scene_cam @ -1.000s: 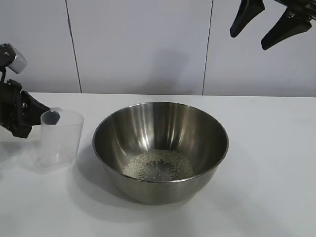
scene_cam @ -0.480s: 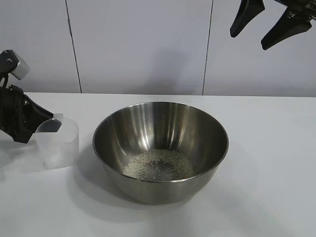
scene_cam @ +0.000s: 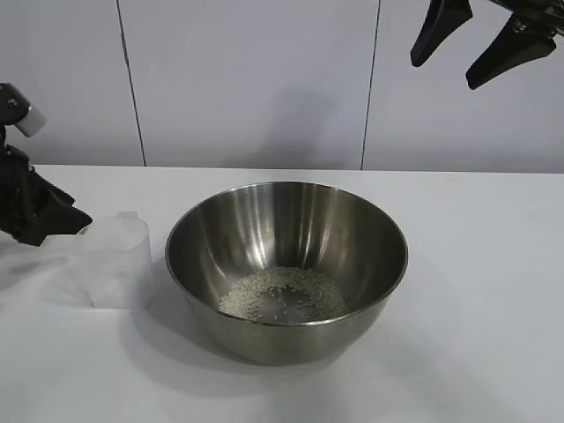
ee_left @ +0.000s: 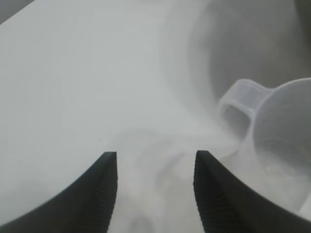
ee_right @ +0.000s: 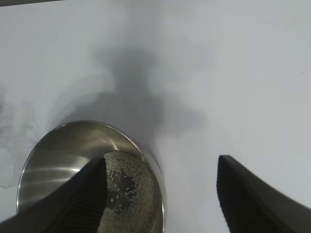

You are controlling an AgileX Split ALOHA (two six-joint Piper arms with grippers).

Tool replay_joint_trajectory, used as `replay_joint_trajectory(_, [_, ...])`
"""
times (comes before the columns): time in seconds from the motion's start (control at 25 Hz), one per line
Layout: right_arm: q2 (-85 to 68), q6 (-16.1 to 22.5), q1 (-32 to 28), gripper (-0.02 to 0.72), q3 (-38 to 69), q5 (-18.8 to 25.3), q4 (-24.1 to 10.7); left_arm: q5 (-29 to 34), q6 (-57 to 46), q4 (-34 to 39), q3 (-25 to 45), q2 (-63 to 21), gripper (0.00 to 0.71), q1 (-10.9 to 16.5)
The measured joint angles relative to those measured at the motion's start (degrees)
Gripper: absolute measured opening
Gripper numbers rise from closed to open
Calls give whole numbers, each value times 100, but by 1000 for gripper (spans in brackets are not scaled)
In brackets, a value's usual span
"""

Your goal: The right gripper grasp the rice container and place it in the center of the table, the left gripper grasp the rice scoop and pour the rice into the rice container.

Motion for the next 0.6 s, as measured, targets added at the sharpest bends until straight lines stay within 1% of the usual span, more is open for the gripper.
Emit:
replay_joint_trajectory(0.08, [0, 0, 0, 452, 0, 0, 0, -38, -464, -14, 0, -141, 361, 0])
replay_joint_trajectory(0.16, [0, 0, 0, 452, 0, 0, 0, 113, -1017, -14, 0, -244, 361, 0])
replay_joint_trajectory(0.32, [0, 0, 0, 452, 0, 0, 0, 447, -2690, -14, -164, -296, 361, 0])
replay_joint_trajectory(0.44, [0, 0, 0, 452, 0, 0, 0, 990, -3876, -14, -312, -313, 361, 4])
replay_joint_trajectory(0.6, [0, 0, 0, 452, 0, 0, 0, 1698, -4956, 6, -635, -490, 361, 4])
